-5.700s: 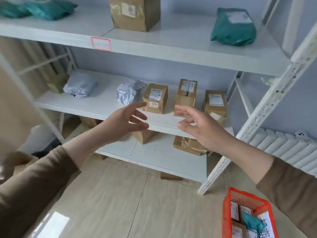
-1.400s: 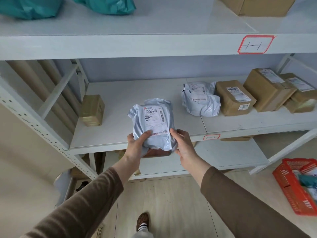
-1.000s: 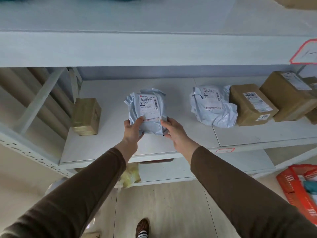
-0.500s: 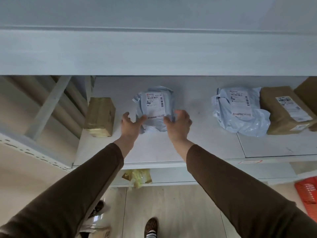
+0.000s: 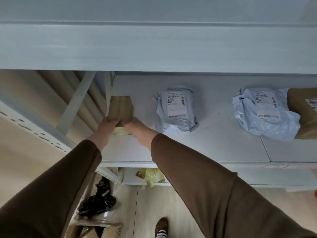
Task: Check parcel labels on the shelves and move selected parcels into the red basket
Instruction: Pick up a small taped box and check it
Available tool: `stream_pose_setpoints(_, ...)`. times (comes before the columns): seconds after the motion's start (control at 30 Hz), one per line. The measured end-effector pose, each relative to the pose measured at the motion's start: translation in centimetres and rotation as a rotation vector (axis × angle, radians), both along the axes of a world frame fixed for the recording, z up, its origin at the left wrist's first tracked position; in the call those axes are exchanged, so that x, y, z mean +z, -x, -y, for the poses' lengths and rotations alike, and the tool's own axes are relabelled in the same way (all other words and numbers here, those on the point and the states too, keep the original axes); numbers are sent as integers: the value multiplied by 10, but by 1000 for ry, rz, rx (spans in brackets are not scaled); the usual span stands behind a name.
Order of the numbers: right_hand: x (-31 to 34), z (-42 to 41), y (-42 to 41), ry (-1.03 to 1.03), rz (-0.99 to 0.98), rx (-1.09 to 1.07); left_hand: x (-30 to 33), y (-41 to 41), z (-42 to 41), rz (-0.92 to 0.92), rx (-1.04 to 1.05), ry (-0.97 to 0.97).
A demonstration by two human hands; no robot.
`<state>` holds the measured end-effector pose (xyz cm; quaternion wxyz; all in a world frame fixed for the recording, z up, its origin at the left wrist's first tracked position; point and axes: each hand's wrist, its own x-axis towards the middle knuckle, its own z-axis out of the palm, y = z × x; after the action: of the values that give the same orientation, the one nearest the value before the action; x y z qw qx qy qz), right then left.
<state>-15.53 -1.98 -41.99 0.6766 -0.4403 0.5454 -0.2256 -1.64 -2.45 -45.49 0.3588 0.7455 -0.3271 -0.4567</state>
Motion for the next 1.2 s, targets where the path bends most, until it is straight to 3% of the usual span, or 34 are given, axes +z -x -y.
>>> stream_pose_setpoints(0.1,-10,-5,-1,-8,-2,-13,3,7,-11,-89,17,57)
stream_pose_setpoints(0.27,9,-49,31,178,13,-118,33,32,-59,-122,16,193)
stream_pose_setpoints(0.43,51,-148,98,352,76,-234,82,89,-155,-254,-82,336)
stream_pose_setpoints(0.67,83,-296,188,441,208,-374,128,169,-302,-399,-259,434)
stream_pose_setpoints(1.03,87,-432,269,575,258,-367,151,208,-430,-647,-490,417)
stream_pose_setpoints(1.2,91,-448,278,518,220,-355,149,223,-443,-551,-430,419)
